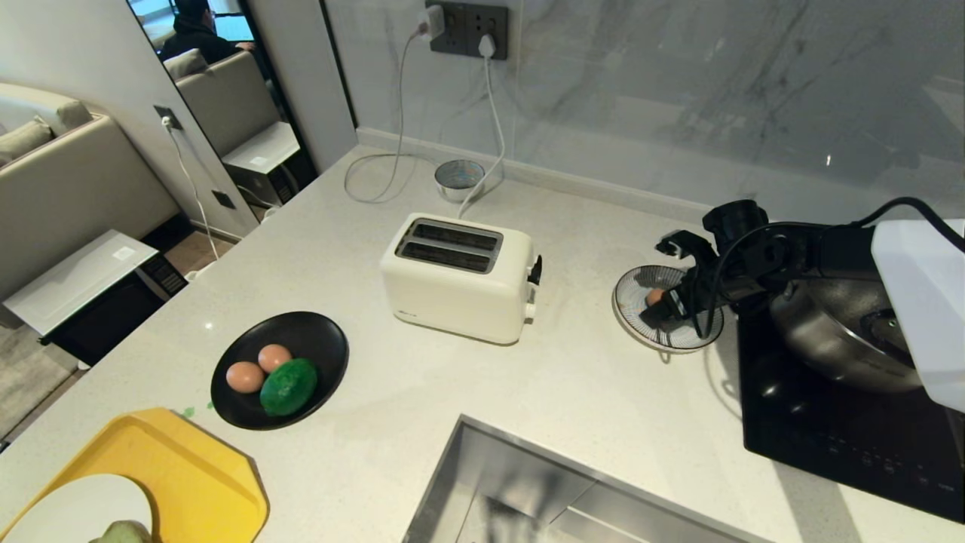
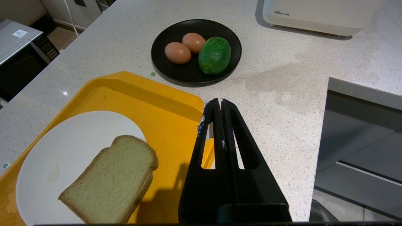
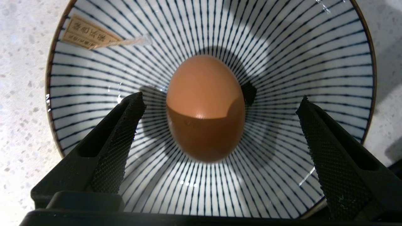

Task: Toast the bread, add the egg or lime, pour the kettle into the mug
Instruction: Pick up the egg

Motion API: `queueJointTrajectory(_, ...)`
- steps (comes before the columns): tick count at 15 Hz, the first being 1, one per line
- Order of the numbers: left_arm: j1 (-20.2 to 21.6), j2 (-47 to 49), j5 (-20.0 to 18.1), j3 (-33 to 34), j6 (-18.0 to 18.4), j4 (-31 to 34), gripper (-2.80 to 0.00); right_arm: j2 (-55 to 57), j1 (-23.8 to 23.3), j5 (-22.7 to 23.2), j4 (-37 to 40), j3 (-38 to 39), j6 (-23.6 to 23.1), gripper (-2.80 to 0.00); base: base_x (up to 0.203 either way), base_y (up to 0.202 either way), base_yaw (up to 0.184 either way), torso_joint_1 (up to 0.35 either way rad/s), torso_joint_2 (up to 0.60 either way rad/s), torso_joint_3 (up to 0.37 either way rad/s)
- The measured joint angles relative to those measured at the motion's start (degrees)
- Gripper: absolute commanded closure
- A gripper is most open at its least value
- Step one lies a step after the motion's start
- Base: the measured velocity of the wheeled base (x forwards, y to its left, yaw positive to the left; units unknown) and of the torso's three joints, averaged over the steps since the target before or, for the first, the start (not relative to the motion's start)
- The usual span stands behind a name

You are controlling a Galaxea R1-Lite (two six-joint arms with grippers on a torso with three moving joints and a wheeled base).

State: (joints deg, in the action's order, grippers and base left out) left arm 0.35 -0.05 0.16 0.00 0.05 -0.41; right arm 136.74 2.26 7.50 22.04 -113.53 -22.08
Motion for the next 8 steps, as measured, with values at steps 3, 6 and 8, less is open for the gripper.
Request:
queueJointTrajectory(3,-0.04,0.0,-0.02,0.0,0.05,0.01,0.0,-0.09,0.38,0.0,-0.08,-0.09,0.0,-2.8,0.0,0.0,0.0,0.0,0.0,0.0)
queueJointTrajectory(6,-0.05,0.0,-0.01,0.0,0.05,-0.01,0.0,-0.28,0.52,0.0,-0.11,-0.35,-0.07,-2.8,0.0,0.0,0.0,0.0,0.0,0.0)
queueJointTrajectory(8,-0.05,0.0,-0.01,0.0,0.02,0.0,0.0,-0.53,0.7,0.0,-0.09,-0.37,-0.05,-2.8,0.0,0.0,0.0,0.0,0.0,0.0)
